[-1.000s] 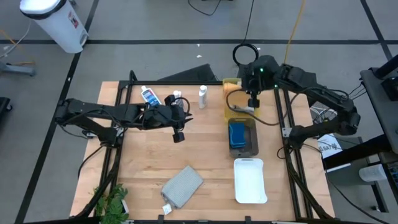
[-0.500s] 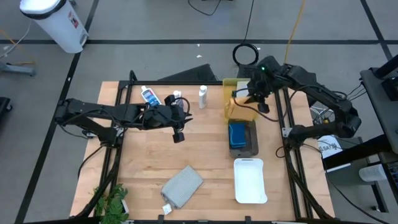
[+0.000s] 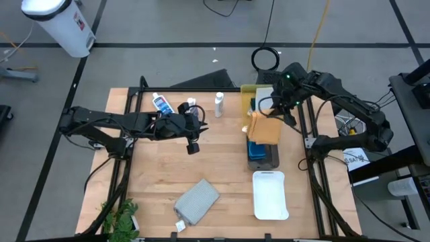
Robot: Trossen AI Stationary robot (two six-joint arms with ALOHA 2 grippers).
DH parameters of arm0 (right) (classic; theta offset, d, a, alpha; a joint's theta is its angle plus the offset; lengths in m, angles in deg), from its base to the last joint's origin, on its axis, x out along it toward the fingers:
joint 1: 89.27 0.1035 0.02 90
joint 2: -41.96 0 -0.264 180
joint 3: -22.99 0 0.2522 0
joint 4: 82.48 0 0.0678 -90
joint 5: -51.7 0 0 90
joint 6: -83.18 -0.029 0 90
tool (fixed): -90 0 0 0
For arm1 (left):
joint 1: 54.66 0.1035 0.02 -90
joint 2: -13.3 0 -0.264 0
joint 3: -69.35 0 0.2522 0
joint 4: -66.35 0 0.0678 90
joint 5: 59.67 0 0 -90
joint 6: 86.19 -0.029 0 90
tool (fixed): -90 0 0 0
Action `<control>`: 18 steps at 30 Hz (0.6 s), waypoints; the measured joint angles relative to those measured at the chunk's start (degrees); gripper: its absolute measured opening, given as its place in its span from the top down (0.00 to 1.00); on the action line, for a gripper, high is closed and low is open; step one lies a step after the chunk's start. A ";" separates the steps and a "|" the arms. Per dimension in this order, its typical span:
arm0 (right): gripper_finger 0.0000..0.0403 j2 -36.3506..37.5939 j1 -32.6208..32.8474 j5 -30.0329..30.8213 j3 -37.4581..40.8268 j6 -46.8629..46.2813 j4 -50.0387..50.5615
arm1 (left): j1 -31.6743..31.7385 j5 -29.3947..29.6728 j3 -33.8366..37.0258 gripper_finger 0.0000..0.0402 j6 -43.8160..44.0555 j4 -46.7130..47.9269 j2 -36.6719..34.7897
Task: Pick & Place Kitchen Items
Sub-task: Put the orange towel into the yellow bin
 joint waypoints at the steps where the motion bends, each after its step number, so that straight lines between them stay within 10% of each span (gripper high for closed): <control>1: 1.00 -0.47 -0.02 2.19 0.00 -0.01 -0.21 | 0.00 0.00 0.00 0.82 0.00 0.00 0.02; 18: 1.00 -13.35 -0.88 25.94 0.00 3.94 -11.64 | 0.00 0.00 0.01 0.82 -0.01 0.02 0.02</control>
